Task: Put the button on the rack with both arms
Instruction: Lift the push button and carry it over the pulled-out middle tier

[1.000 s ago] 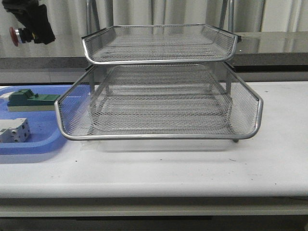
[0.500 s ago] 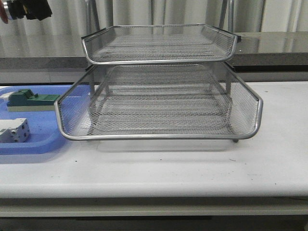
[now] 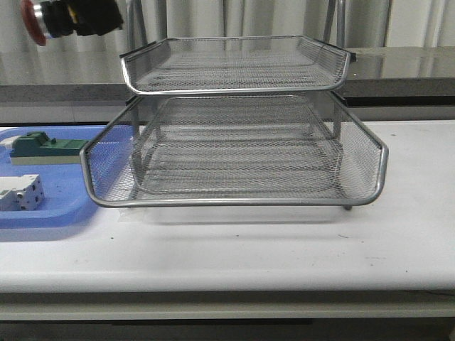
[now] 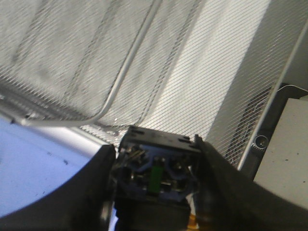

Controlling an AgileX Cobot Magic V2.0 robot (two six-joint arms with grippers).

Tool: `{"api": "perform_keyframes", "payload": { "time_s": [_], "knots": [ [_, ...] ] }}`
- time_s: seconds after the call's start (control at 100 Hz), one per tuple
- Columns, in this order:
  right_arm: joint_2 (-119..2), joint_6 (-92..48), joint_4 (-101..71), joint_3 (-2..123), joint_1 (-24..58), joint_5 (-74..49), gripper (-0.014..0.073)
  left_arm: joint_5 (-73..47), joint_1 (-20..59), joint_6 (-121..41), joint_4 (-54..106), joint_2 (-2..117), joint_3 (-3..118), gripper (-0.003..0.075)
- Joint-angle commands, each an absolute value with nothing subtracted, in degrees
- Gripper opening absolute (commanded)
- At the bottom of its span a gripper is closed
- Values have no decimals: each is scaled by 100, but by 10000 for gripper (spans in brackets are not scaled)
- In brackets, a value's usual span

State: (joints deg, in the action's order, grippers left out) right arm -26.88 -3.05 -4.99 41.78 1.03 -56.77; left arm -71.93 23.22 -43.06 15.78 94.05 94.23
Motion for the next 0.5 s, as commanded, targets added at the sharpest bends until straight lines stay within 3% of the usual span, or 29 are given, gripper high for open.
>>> {"api": "perform_keyframes", "payload": {
  "time_s": [0.0,0.49],
  "knots": [
    [-2705,-298,-483,4363,102,-5336,-68,-7262,2591,-4206,1904,9194,9553,-20],
    [-2705,-298,-483,4363,102,-5336,-68,-6368,3479,-4206,2031,9920,9553,-20]
  ]
}}
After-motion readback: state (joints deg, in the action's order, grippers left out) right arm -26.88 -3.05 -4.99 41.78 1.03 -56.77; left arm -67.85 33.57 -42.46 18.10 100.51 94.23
